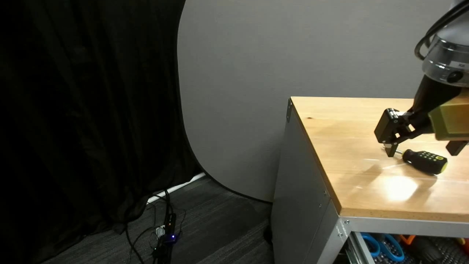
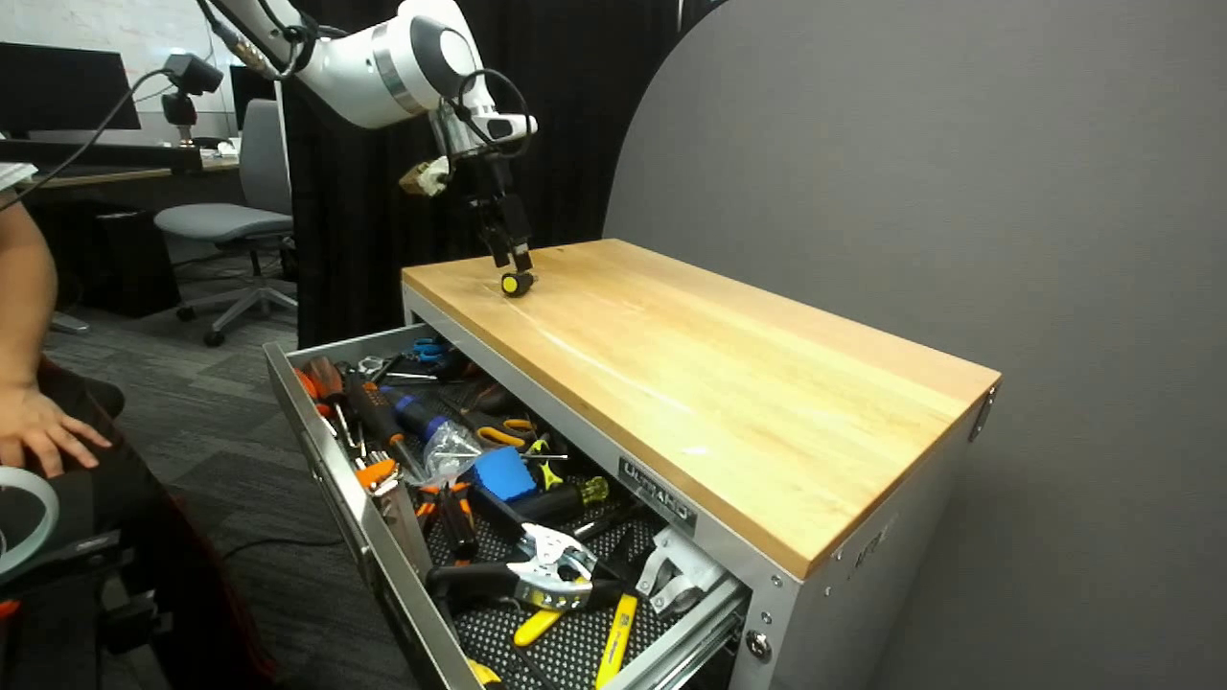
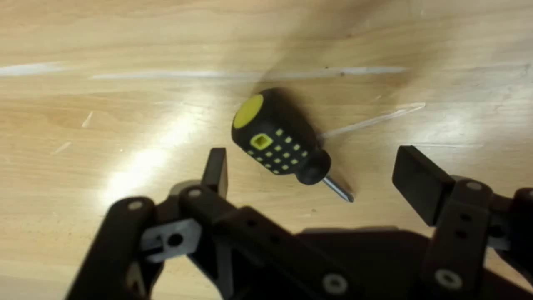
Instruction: Put the screwdriver in the open drawer then close the drawer
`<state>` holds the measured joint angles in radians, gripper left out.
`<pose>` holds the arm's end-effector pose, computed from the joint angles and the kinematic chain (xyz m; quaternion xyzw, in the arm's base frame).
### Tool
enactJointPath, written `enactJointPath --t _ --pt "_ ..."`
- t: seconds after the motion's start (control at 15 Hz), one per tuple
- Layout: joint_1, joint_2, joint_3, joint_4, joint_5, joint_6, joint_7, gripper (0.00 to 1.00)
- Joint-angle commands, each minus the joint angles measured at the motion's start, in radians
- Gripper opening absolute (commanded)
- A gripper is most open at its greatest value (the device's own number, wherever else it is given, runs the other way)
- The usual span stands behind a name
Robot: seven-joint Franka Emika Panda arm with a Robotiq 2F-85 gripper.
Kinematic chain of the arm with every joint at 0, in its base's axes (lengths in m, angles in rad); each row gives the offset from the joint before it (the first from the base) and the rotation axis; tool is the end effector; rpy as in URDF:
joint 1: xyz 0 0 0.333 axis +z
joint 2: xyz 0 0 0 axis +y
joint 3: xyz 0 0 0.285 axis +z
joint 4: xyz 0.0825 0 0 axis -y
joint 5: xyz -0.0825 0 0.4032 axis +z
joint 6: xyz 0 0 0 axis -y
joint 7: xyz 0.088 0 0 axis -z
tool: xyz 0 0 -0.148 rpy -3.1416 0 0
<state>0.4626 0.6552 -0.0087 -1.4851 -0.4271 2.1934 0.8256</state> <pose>0.6613 0.2917 0.2230 0.9817 -0.0626 0.1269 0.1274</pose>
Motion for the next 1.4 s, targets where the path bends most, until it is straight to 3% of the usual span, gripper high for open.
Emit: enactJointPath --t 0.0,0.4,0.47,0.6,1.07,1.13,1.33 --pt "0.034 0.040 -0.027 0.087 -0.059 -0.059 -0.005 1.00" --pt "0.024 0.099 -0.022 0.149 -0.060 -0.121 -0.034 1.00" --pt "0.023 0.111 -0.024 0.159 -0.060 -0.128 -0.040 0.75" --pt "0.022 0.128 -0.027 0.179 -0.058 -0.135 -0.048 0.66" --pt "0.031 0.131 -0.031 0.221 -0.050 -0.208 -0.046 0.12" --pt "0.035 0.118 -0.033 0.212 -0.046 -0.243 -0.027 0.06" --pt "0.029 0.084 -0.023 0.178 -0.031 -0.303 -0.004 0.10"
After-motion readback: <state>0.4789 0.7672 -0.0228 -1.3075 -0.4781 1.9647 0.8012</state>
